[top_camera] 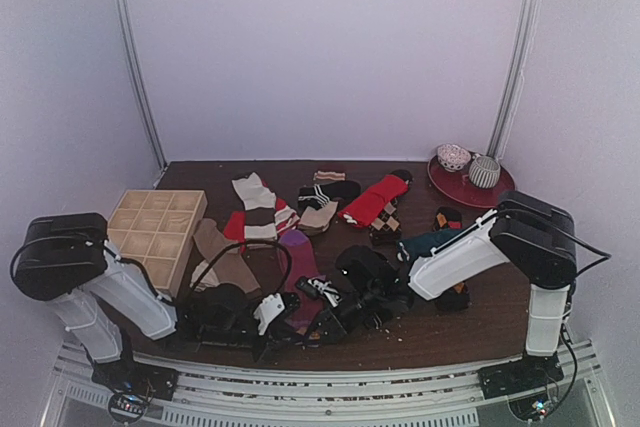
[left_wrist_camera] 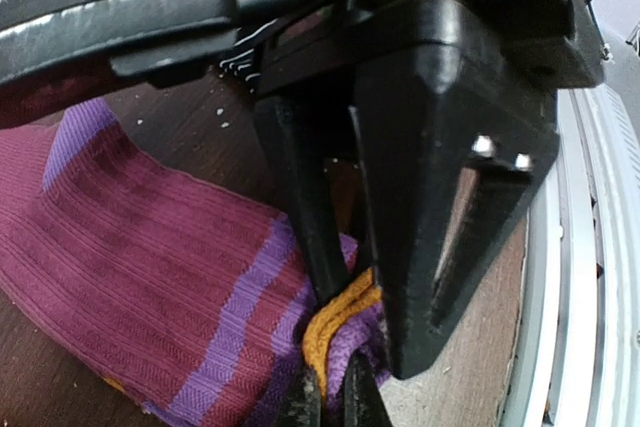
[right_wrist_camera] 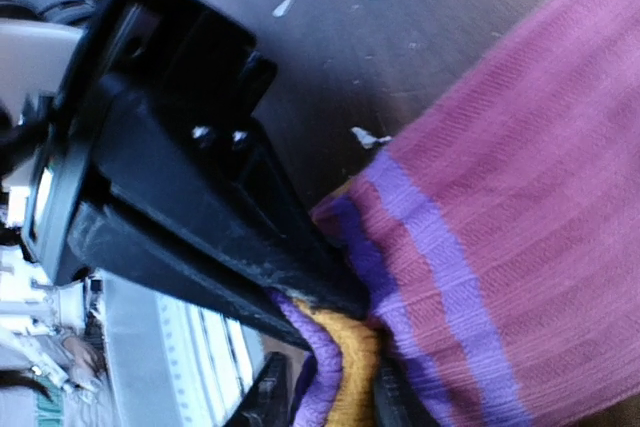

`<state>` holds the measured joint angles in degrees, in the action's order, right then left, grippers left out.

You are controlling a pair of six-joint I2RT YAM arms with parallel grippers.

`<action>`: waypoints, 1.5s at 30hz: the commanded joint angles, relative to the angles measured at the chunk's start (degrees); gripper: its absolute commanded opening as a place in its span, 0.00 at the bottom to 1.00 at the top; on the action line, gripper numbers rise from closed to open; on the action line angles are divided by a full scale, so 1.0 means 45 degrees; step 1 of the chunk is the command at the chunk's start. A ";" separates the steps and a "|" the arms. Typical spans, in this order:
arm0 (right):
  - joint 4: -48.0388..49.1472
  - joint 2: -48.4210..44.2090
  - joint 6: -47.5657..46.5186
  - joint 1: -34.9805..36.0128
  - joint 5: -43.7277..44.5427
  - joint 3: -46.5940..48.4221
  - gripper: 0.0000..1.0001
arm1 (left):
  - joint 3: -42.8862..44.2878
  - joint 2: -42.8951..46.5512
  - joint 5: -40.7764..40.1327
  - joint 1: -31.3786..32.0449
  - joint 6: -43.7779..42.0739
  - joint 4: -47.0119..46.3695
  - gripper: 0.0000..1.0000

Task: Roll the socks
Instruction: Roll a pair of socks at the center of the board.

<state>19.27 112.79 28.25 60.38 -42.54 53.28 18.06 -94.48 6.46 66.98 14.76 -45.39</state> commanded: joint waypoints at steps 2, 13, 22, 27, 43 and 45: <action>-0.1425 -0.0664 -0.1101 0.0052 0.1528 -0.1015 0.43 | 0.0507 -0.0330 -0.0728 0.0003 0.1469 0.1201 0.00; 0.2993 -0.4082 -0.5946 0.1337 0.6778 -0.4601 0.62 | 0.0762 -0.1390 0.1317 -0.0344 0.4921 0.2837 0.00; 0.3889 -0.2986 -0.7641 0.2336 0.9204 -0.3928 0.63 | 0.0432 -0.2015 0.2102 -0.0460 0.5414 0.2256 0.00; 0.4161 -0.2661 -0.7871 0.2378 0.9352 -0.3671 0.62 | 0.0400 -0.1965 0.2153 -0.0470 0.5324 0.2255 0.00; 0.2338 -0.1206 -0.4987 0.1894 0.7442 -0.2742 0.00 | 0.0184 -0.0555 0.1032 -0.0471 0.4368 0.2987 0.33; 0.2046 -0.1202 -0.4003 0.1620 0.6784 -0.2760 0.00 | 0.0053 0.0540 0.0165 -0.0471 0.3922 0.3667 0.60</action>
<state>34.02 105.25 1.56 69.97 -7.90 40.93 21.08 -96.82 12.88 64.10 36.42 -43.94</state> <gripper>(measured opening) 0.040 0.347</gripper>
